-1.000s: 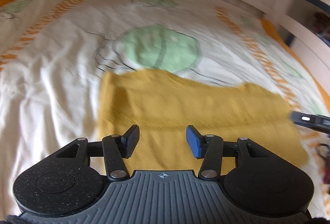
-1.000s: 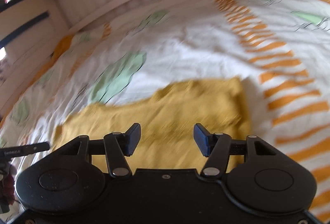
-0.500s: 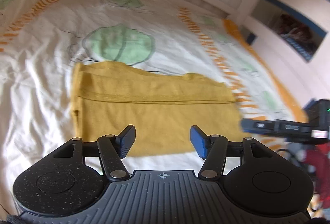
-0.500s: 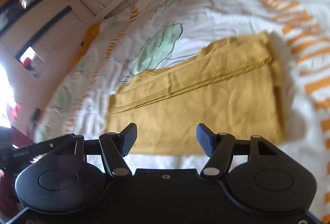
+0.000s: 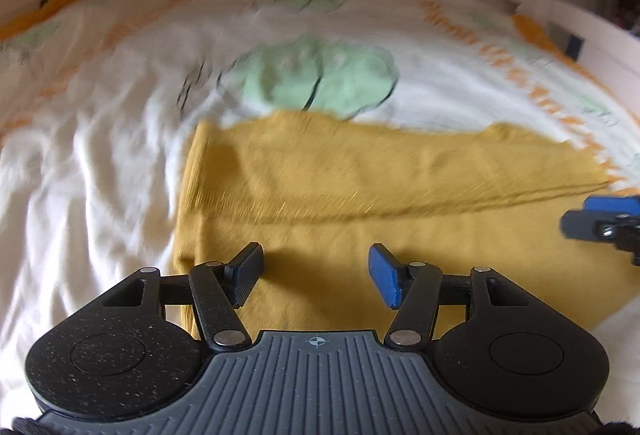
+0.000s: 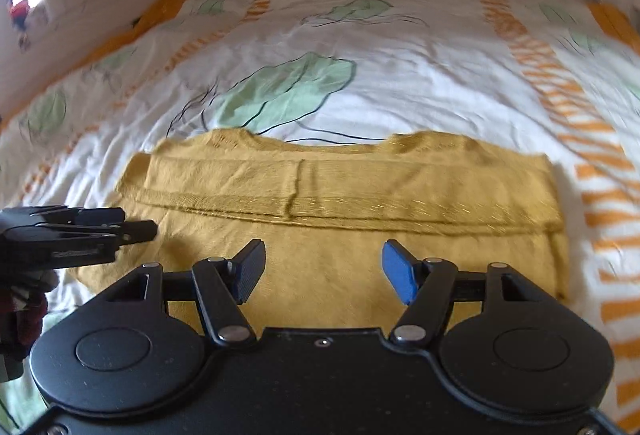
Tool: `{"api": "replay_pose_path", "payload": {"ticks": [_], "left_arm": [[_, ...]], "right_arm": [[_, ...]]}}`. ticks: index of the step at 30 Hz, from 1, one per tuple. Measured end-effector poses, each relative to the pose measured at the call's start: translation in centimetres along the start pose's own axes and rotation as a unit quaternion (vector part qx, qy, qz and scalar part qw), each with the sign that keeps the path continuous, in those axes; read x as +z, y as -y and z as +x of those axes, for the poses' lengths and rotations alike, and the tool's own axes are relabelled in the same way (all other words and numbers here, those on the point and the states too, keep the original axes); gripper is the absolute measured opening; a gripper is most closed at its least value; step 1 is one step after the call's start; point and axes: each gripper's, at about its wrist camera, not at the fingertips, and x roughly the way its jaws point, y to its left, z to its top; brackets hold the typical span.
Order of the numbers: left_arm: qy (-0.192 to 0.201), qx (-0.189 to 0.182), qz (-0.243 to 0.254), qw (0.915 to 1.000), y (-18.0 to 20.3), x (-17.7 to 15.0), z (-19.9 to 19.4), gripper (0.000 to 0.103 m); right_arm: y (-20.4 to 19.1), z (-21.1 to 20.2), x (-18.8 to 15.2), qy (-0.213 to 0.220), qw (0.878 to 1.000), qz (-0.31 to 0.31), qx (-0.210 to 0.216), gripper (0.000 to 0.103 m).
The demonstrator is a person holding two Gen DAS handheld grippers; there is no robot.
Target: Fold small clothes
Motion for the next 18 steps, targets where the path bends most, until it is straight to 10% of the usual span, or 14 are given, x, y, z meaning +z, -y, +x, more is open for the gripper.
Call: {"api": "replay_pose_path", "payload": {"ticks": [18], "left_arm": [[0.059, 0.007, 0.014, 0.9982, 0.3, -2.6, -0.1, 0.064]], "right_arm": [[-2.1, 7.3, 3.6, -0.012, 0.996, -0.065, -0.063, 0.072]]}}
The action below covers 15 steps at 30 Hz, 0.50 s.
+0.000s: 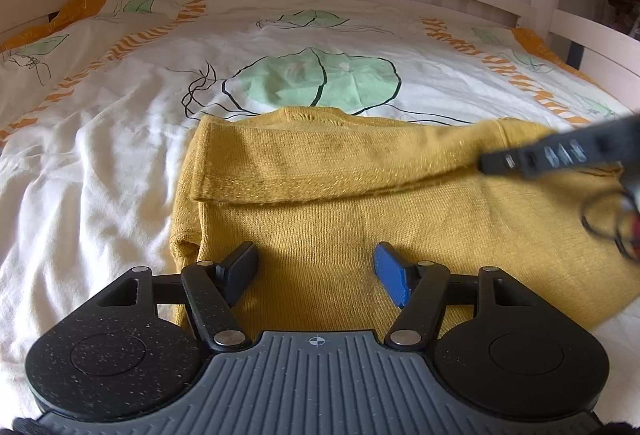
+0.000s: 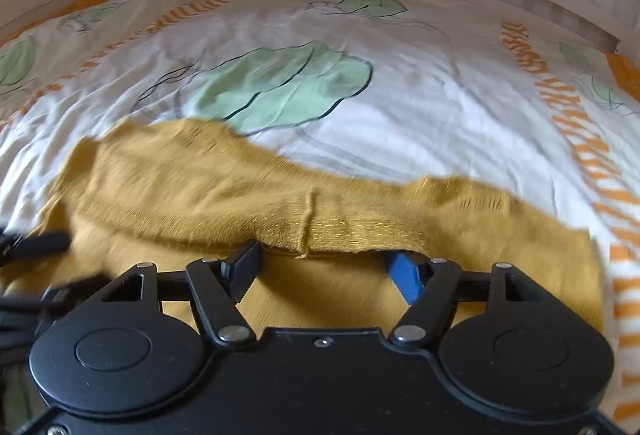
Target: Fold small clothes
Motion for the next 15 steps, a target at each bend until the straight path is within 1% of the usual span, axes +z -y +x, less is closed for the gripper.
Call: {"api": "replay_pose_path", "payload": {"ticks": [3, 7, 12, 15], "left_arm": [[0.001, -0.001, -0.002, 1.0, -0.1, 0.0, 0.0, 0.064], [0.0, -0.001, -0.001, 1.0, -0.1, 0.0, 0.0, 0.064], [-0.005, -0.006, -0.004, 1.0, -0.1, 0.2, 0.0, 0.064], [-0.023, -0.011, 0.001, 0.9997, -0.2, 0.9, 0.1, 0.065]], "right_arm": [[1.3, 1.4, 1.5, 0.0, 1.0, 0.022, -0.01, 0.072], [3.7, 2.4, 2.6, 0.002, 0.997, 0.068, -0.02, 0.072], [5.5, 1.0, 1.8, 0.021, 0.994, 0.109, -0.02, 0.072], [6.0, -0.3, 0.8, 0.028, 0.994, 0.105, -0.013, 0.072]]}}
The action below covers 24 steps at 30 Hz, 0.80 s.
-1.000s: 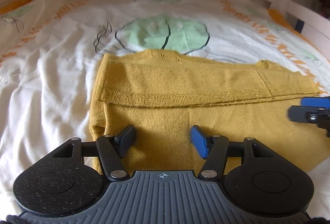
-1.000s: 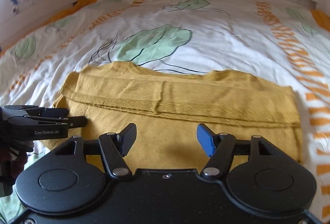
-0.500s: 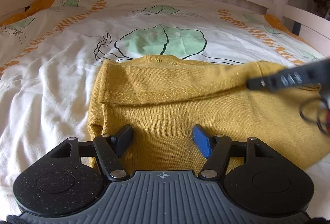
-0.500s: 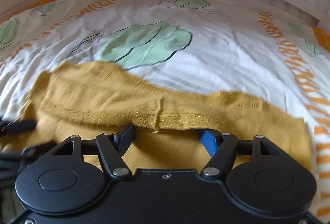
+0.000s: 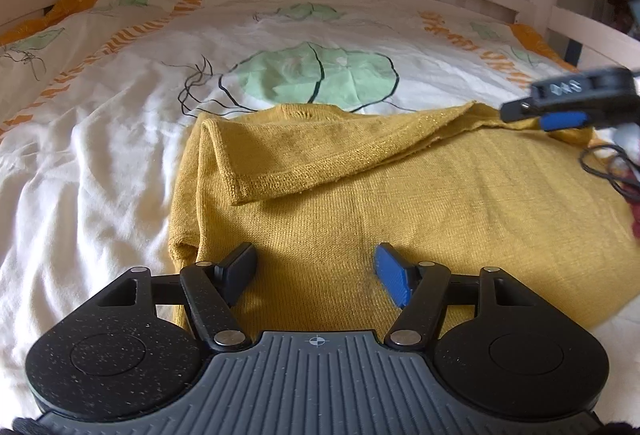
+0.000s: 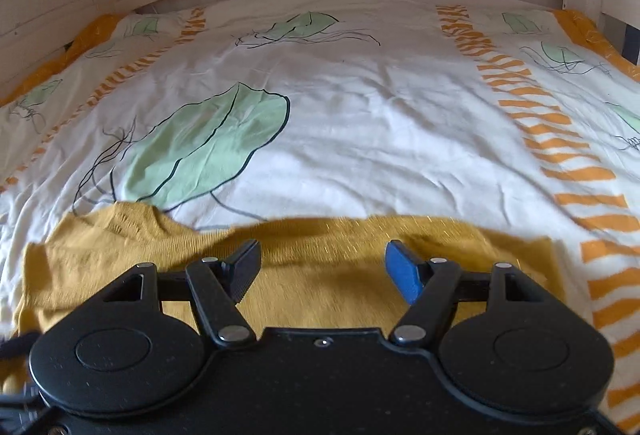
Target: Fold small clothes
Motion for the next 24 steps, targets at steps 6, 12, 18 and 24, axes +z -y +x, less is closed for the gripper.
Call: {"api": "replay_pose_path", "payload": {"ticks": [6, 12, 18, 24], "left_arm": [[-0.044, -0.03, 0.007, 0.9985, -1.1, 2.6, 1.0, 0.065], [-0.055, -0.035, -0.011, 0.9978, -2.4, 6.2, 3.2, 0.065], [-0.061, -0.019, -0.044, 0.9969, -4.5, 9.2, 6.4, 0.064], [-0.055, -0.028, -0.111, 0.9919, -6.7, 11.1, 8.1, 0.064]], "right_arm": [[1.1, -1.8, -1.9, -0.002, 1.0, -0.013, 0.011, 0.072], [1.7, -1.4, -2.5, -0.018, 0.999, -0.029, 0.009, 0.072], [2.7, -0.3, -2.3, -0.022, 1.0, -0.014, 0.008, 0.076], [2.9, -0.2, -3.3, -0.009, 1.0, -0.008, 0.008, 0.079]]}}
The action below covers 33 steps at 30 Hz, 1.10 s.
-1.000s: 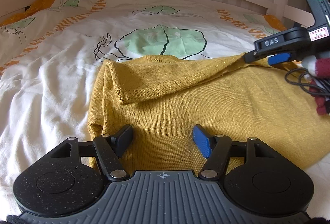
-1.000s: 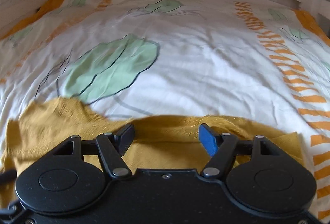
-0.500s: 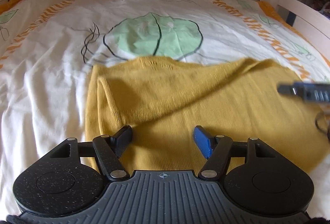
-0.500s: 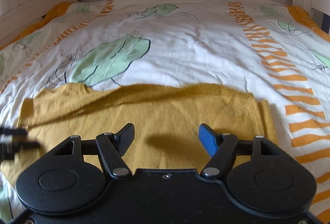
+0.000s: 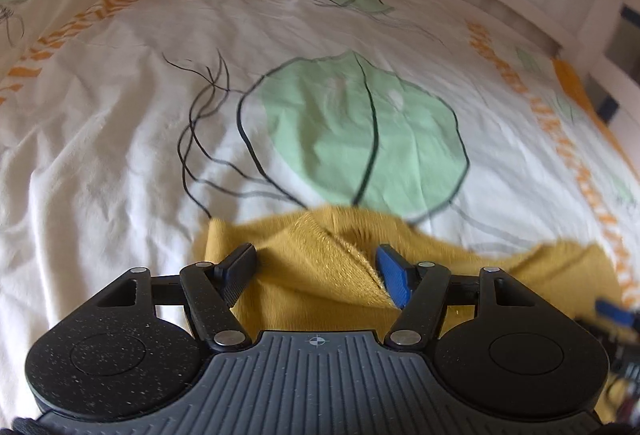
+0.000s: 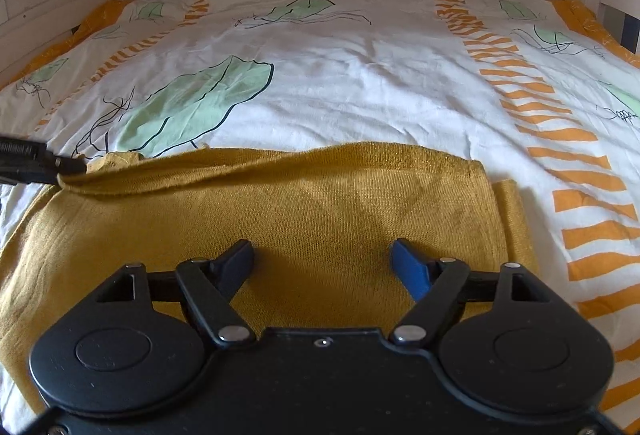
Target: Fold small clothes
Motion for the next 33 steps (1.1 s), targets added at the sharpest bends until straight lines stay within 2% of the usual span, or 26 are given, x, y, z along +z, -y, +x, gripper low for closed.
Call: {"api": "replay_pose_path", "payload": {"ticks": [4, 9, 16, 24, 28, 33], "left_arm": [[0.019, 0.005, -0.04, 0.999, -1.1, 1.5, -0.7, 0.064], [0.039, 0.028, -0.04, 0.998, -1.2, 2.1, -2.7, 0.064], [0.023, 0.054, 0.015, 0.9982, 1.9, -0.1, -4.7, 0.065], [-0.017, 0.093, 0.102, 0.9902, 6.0, -4.3, -5.5, 0.065], [-0.035, 0.091, 0.117, 0.9883, 6.8, -5.5, -6.0, 0.066], [-0.031, 0.084, 0.119, 0.9889, 7.6, -6.5, -6.8, 0.076]], "right_arm": [[0.0, 0.1, -0.4, 0.01, 1.0, 0.0, 0.0, 0.081], [-0.1, 0.2, -0.9, 0.024, 1.0, -0.005, 0.0, 0.084], [0.0, 0.3, -1.0, 0.031, 1.0, -0.005, 0.002, 0.086], [-0.6, 0.2, -0.9, 0.018, 0.999, -0.025, 0.012, 0.102], [-0.8, -0.5, -1.1, 0.007, 0.999, -0.047, 0.008, 0.102], [-0.3, -2.2, -1.5, 0.003, 0.999, -0.054, 0.004, 0.102]]}}
